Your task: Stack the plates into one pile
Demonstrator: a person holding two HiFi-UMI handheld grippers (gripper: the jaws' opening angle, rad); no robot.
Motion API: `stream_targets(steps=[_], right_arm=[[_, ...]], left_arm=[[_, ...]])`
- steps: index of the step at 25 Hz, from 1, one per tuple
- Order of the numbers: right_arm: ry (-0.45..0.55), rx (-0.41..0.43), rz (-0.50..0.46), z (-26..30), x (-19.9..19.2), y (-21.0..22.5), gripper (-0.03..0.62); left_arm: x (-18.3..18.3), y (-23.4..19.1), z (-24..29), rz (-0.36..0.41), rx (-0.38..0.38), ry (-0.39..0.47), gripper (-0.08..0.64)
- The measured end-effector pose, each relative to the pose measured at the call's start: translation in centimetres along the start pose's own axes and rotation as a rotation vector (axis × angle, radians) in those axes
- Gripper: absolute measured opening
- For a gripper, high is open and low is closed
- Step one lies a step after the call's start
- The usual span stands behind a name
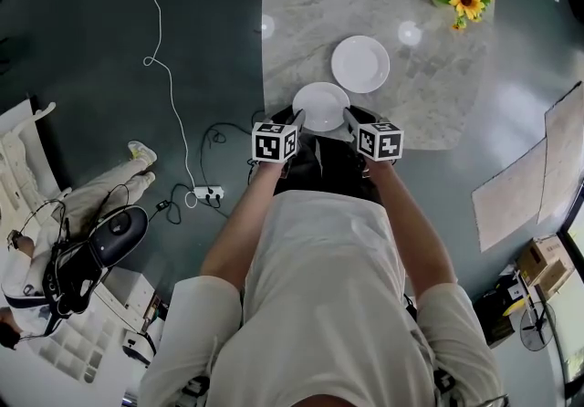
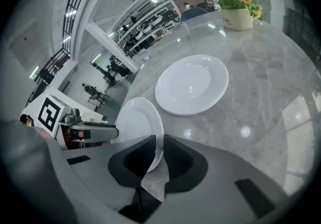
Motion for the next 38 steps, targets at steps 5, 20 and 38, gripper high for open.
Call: stream_targets(steps=[5,20,38], right_arm=[[0.013,0.004,-0.001,-0.7,0.4,-0.3,0.069],[0.115,-0.036,0.073,-3.7,3.7,2.1,0.069],[0.188,-0.092,0.162,-5.9,7.0,8.1,0.069]], left_arm=[[0.8,0.5,-0.8,0.001,-0.001,0.018,0.118],[5.9,3.7,0.4,0.073,-0.036,0.027,0.109],[11.4,7.7,5.3,0.167,-0.069,-0.005,0.062]])
Point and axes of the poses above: the fingertips, and each gripper's own axes: z forward along the fingers, y to its right, x out of its top, the point moved 5 cm from there along -z, backward along the fingers
